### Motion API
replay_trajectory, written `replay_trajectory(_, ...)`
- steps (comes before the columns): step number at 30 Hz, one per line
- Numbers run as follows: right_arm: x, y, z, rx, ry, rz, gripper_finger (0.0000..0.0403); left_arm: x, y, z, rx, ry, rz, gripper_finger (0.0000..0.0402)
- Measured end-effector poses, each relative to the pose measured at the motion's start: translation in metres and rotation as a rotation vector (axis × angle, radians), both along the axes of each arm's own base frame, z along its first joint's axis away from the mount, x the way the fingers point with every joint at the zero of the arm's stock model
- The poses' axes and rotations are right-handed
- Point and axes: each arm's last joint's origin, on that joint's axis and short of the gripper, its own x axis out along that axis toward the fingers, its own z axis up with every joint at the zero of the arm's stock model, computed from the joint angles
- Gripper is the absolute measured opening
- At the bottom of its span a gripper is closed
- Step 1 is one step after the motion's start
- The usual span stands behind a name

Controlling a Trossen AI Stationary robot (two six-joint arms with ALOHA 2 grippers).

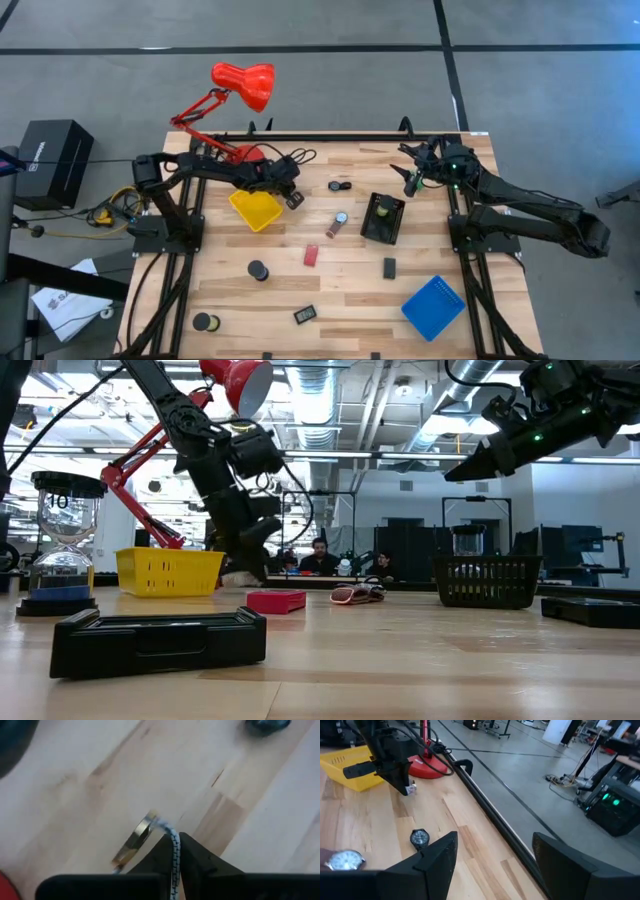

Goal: Pick & Place Office items
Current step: Put the white wristwatch into the yellow bin

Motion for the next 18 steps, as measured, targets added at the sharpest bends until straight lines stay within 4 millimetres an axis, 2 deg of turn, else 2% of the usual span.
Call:
replay_trajectory(3, 0.0, 0.0, 0.0, 0.026, -0.016, -0.008, 0.0249, -0.001, -0.007, 0.017, 0.046, -0.036, -0.003, 0.0012)
replay_trajectory(6, 0.0, 0.0, 0.0, 0.051, -0.028, -0.016, 0.0249, -0.004, -0.019, 0.043, 0.102, -0.103, -0.014, 0.0006)
replay_trajectory(11, -0.001, 0.001, -0.003, 0.105, -0.028, -0.03, 0.0249, -0.022, -0.048, 0.08, 0.143, -0.144, -0.035, 0.0009)
replay_trajectory(14, -0.002, 0.001, -0.006, 0.14, -0.01, -0.037, 0.0249, -0.038, -0.065, 0.091, 0.126, -0.121, -0.02, 0.0007)
replay_trajectory(18, -0.002, 0.002, -0.009, 0.186, 0.003, -0.046, 0.0249, -0.056, -0.08, 0.093, 0.083, -0.062, 0.024, 0.0008)
